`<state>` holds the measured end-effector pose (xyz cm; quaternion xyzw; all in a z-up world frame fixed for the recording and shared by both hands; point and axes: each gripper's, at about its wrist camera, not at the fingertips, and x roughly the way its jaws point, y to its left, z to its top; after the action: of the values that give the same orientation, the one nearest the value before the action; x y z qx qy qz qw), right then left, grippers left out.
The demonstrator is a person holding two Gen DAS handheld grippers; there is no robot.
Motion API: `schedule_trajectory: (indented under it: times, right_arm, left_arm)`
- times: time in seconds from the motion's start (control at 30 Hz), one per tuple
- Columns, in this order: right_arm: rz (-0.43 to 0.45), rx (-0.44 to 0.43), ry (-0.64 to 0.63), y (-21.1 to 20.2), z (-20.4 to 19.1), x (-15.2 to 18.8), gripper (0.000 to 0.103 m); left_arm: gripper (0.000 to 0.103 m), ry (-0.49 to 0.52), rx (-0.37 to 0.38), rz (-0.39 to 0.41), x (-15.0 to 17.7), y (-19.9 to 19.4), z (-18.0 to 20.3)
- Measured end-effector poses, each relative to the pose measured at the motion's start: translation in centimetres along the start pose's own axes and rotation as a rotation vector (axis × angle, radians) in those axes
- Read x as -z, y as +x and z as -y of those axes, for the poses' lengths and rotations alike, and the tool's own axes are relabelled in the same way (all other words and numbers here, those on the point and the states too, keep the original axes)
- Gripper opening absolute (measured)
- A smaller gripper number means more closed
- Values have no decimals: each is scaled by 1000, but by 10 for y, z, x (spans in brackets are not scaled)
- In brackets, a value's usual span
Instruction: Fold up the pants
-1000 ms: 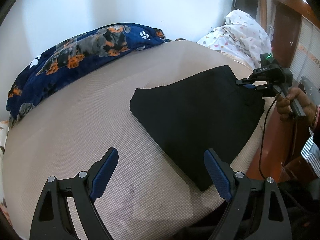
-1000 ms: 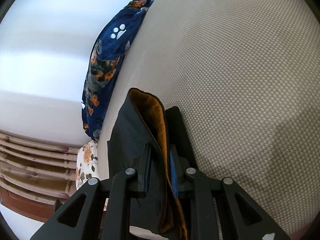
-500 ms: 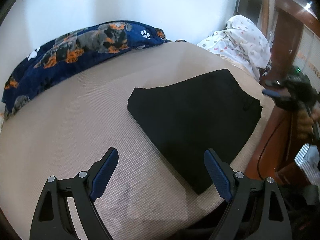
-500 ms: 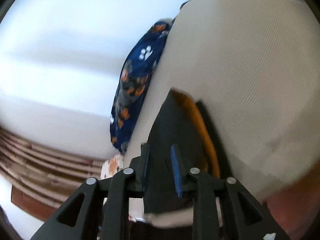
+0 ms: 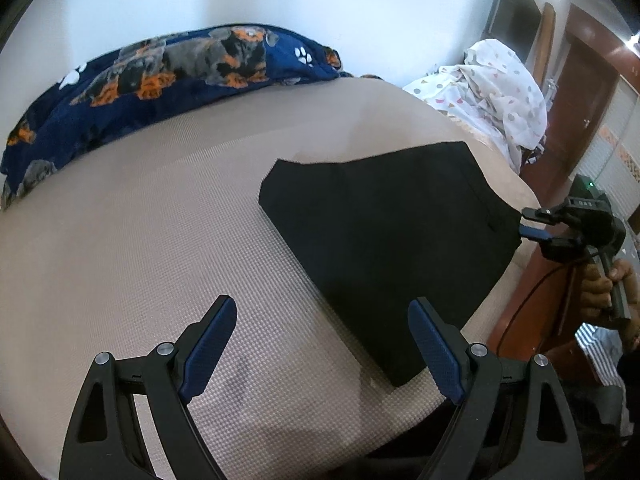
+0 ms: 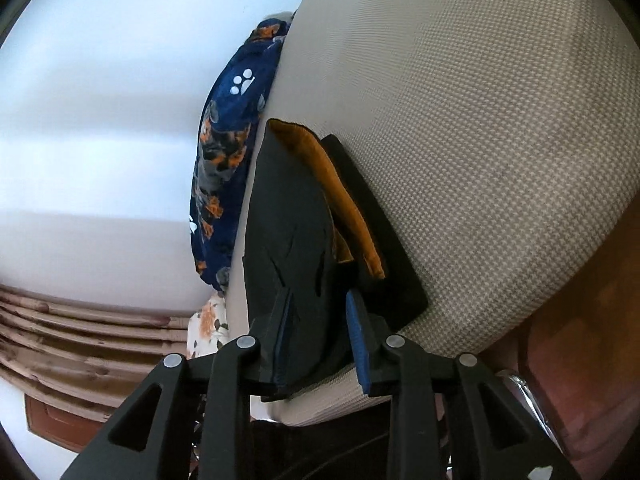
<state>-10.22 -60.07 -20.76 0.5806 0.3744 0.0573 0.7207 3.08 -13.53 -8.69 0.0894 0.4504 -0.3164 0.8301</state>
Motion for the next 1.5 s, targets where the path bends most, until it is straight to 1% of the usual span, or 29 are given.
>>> schedule_trajectory:
  times: [0.07, 0.13, 0.2, 0.23, 0.27, 0.3, 0.47, 0.53, 0.6, 0.63, 0.67, 0.7, 0.8, 0.9, 1.03, 1.1, 1.17, 1.23, 1.33, 1.37, 1.4, 1.43, 1.5]
  right_arm:
    - [-5, 8, -4, 3, -1, -3, 27]
    - [-7, 21, -8, 9, -3, -10, 30]
    - [-7, 35, -15, 14, -4, -12, 30]
    - [-8, 48, -28, 18, -7, -13, 27]
    - [-8, 62, -37, 20, -9, -12, 12]
    - [-5, 73, -44, 20, -11, -12, 12]
    - [59, 15, -78, -4, -32, 7, 10]
    - [67, 22, -82, -14, -34, 16, 10]
    - [54, 35, -65, -14, -27, 22, 9]
    - [43, 56, -57, -12, -21, 23, 9]
    - [35, 74, -31, -8, -11, 23, 9]
    - [31, 74, -5, -6, -2, 23, 8]
    - [28, 51, 61, 0, 23, 20, 7]
    - [27, 23, 86, 4, 30, 16, 6]
    - [27, 15, 111, 6, 35, 15, 6]
    - [25, 21, 114, 4, 35, 15, 8]
    - [26, 56, 89, 4, 27, 12, 9]
    - [40, 103, 48, -1, 19, 12, 12]
    - [60, 165, -23, -6, 4, 12, 20]
    - [67, 177, -35, -6, 1, 12, 27]
    - [76, 197, -51, -8, -1, 11, 37]
    - [87, 231, -69, -10, -3, 9, 41]
    - [93, 244, -74, -11, -2, 7, 42]
  left_arm:
    - [87, 5, -4, -6, 2, 1, 1]
    - [87, 8, -6, -9, 3, 2, 3]
    - [87, 8, -5, -12, 3, 1, 3]
    - [87, 8, -6, -13, 3, 1, 3]
    - [87, 8, -8, -15, 3, 2, 3]
    - [87, 8, -11, -18, 3, 2, 3]
    - [87, 5, -9, -18, 0, 3, 3]
    - [87, 4, -4, -18, 0, 4, 3]
    - [87, 9, 0, -23, 1, 6, 4]
    - [87, 13, -1, -29, 2, 8, 5]
    - [87, 16, -2, -34, 3, 9, 6]
    - [87, 21, -2, -40, 4, 10, 8]
    - [87, 36, -8, -42, 5, 11, 9]
    - [88, 30, 3, -55, 4, 17, 9]
    - [87, 35, 7, -86, 5, 31, 13]
    - [87, 44, 12, -97, 7, 35, 16]
    - [88, 58, 10, -101, 9, 36, 19]
    - [87, 69, 7, -99, 10, 35, 20]
    - [87, 68, 9, -94, 11, 33, 21]
    - [87, 67, 10, -94, 11, 33, 21]
    - [87, 64, 9, -94, 11, 33, 20]
    - [87, 61, 10, -96, 11, 33, 20]
    - [87, 56, 9, -93, 11, 32, 18]
